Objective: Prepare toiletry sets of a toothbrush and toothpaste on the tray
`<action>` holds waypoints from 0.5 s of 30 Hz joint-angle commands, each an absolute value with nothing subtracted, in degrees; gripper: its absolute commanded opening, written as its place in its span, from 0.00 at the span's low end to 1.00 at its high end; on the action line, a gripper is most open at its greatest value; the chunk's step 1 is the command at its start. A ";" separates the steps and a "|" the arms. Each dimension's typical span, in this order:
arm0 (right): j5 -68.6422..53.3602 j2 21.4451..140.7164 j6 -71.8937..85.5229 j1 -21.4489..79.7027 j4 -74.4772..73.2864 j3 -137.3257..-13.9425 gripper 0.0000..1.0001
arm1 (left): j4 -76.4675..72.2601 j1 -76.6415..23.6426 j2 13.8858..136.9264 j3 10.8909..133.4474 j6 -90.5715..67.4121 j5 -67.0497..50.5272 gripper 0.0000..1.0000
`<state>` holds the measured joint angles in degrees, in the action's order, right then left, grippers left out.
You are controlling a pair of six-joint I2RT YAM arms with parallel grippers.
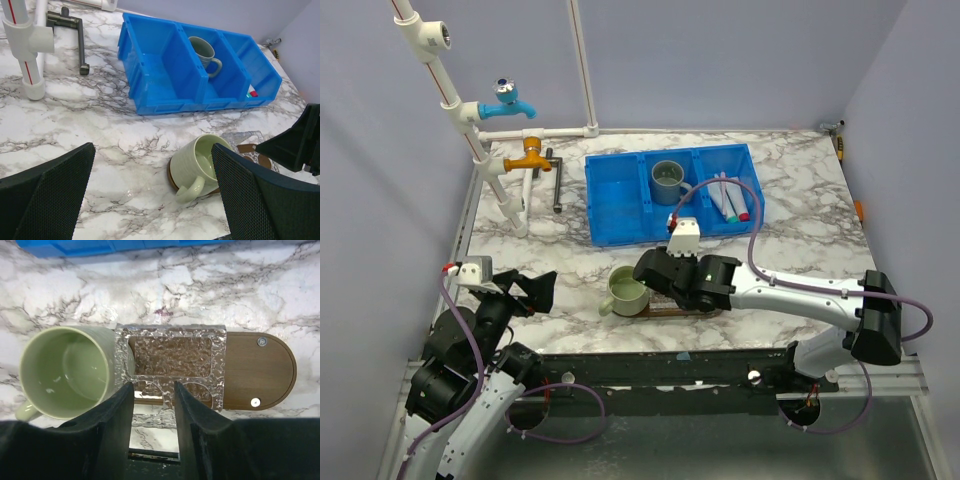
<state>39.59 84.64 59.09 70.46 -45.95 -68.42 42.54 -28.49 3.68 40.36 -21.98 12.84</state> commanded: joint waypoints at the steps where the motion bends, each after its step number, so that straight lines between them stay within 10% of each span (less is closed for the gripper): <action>1: 44.65 82.75 54.89 70.76 -47.34 -71.58 0.42 | 42.36 -28.21 2.91 39.92 -22.15 12.08 0.99; 15: 37.36 87.42 31.88 58.06 -41.18 -83.01 0.43 | 42.45 -28.21 3.34 39.92 -22.32 12.38 0.99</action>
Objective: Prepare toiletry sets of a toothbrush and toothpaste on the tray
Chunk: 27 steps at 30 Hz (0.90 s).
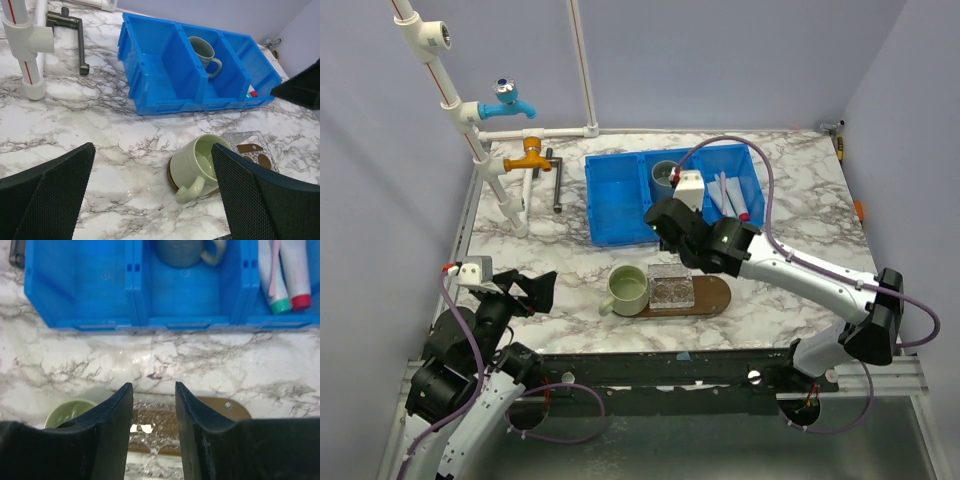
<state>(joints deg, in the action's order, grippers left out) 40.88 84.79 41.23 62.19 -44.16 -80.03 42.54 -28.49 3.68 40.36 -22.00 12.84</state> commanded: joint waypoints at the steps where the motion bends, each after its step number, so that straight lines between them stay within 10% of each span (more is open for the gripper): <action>1: 35.89 88.07 30.17 56.63 -40.61 -83.86 0.43 | 42.57 -28.21 3.41 39.95 -22.32 12.47 0.99; 27: 10.14 114.93 2.16 34.88 -33.05 -105.58 0.59 | 42.27 -28.21 6.61 39.85 -21.88 12.22 0.99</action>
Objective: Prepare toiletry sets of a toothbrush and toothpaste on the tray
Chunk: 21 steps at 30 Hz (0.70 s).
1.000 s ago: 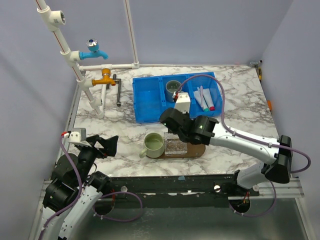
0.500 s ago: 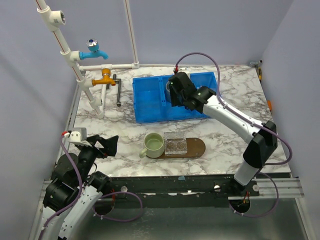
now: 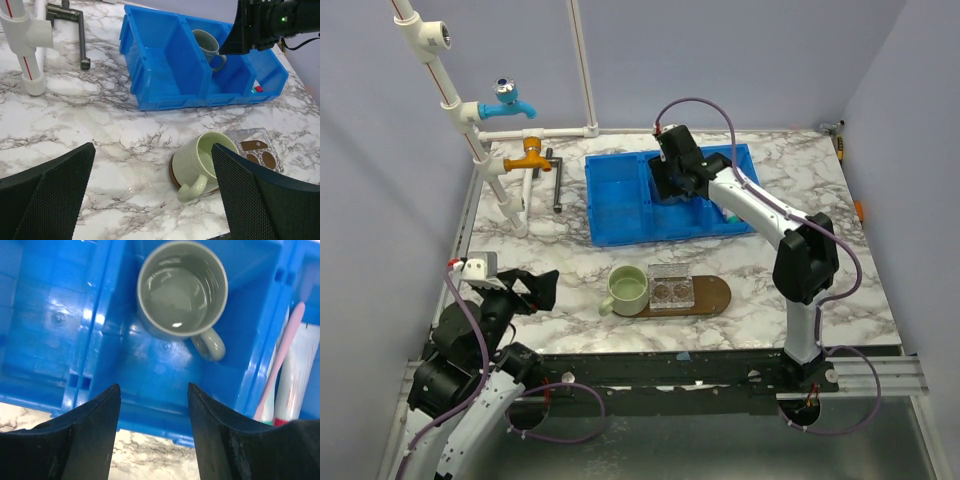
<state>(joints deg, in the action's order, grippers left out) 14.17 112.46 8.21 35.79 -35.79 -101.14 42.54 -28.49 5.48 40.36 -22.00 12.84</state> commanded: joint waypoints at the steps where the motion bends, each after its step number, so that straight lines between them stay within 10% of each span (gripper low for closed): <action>1: 9.49 115.67 1.42 34.69 -33.06 -106.50 0.59 | 42.23 -28.21 6.80 39.88 -21.81 12.21 0.99; 21: 2.48 129.26 -3.91 31.51 -38.84 -120.61 0.52 | 42.35 -28.21 8.94 40.00 -21.80 12.70 0.99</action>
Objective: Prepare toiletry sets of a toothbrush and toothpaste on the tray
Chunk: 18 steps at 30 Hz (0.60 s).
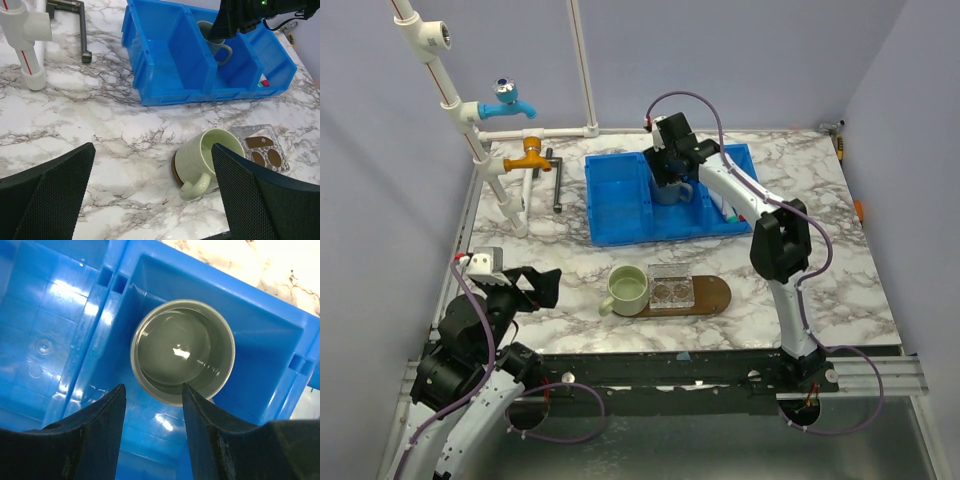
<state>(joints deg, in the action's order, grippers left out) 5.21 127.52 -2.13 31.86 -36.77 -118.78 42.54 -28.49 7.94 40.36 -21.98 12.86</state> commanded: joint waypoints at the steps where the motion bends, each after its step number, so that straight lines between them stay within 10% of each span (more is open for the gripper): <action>1: 2.35 129.55 -3.95 31.48 -38.85 -120.50 0.52 | 42.36 -28.19 8.98 39.99 -21.81 12.68 0.99; 18: 0.57 133.66 -2.92 31.00 -38.74 -121.63 0.43 | 42.29 -28.12 9.82 40.05 -21.80 12.83 0.99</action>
